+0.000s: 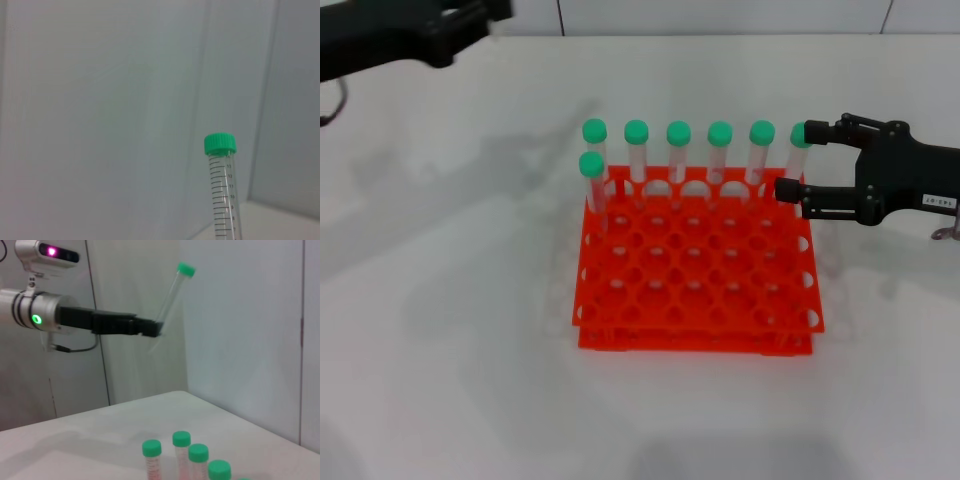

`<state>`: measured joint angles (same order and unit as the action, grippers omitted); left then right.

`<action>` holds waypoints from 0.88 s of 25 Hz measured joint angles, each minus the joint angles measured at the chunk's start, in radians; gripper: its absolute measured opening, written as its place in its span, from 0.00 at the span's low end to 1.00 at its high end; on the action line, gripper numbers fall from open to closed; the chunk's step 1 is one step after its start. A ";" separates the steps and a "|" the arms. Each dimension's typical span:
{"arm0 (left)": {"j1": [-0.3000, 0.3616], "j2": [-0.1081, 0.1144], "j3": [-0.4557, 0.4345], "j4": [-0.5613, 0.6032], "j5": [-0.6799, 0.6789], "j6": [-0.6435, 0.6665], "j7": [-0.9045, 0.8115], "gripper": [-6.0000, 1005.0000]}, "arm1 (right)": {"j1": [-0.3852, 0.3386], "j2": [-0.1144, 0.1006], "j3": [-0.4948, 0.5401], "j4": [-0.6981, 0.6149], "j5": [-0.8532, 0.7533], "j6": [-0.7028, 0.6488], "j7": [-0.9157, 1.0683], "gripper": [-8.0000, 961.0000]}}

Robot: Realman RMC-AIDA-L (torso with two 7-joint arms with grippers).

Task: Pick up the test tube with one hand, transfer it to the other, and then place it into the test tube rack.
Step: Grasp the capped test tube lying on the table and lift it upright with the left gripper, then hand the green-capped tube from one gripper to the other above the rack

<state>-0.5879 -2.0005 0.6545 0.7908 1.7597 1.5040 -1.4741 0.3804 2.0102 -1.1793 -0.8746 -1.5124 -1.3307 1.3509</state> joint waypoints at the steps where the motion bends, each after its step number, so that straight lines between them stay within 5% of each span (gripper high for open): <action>1: -0.011 -0.005 0.000 -0.016 -0.011 0.004 0.026 0.20 | 0.000 0.000 0.000 -0.002 0.000 -0.004 0.000 0.90; 10: -0.094 -0.025 0.032 -0.163 -0.036 0.038 0.167 0.20 | -0.002 -0.003 0.000 -0.017 0.000 -0.028 0.001 0.90; 22: -0.085 -0.048 0.039 -0.226 -0.049 0.145 0.300 0.21 | -0.024 -0.001 0.026 -0.078 0.000 -0.063 0.001 0.89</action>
<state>-0.6731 -2.0485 0.6938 0.5646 1.7103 1.6493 -1.1745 0.3565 2.0095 -1.1528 -0.9526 -1.5128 -1.3934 1.3515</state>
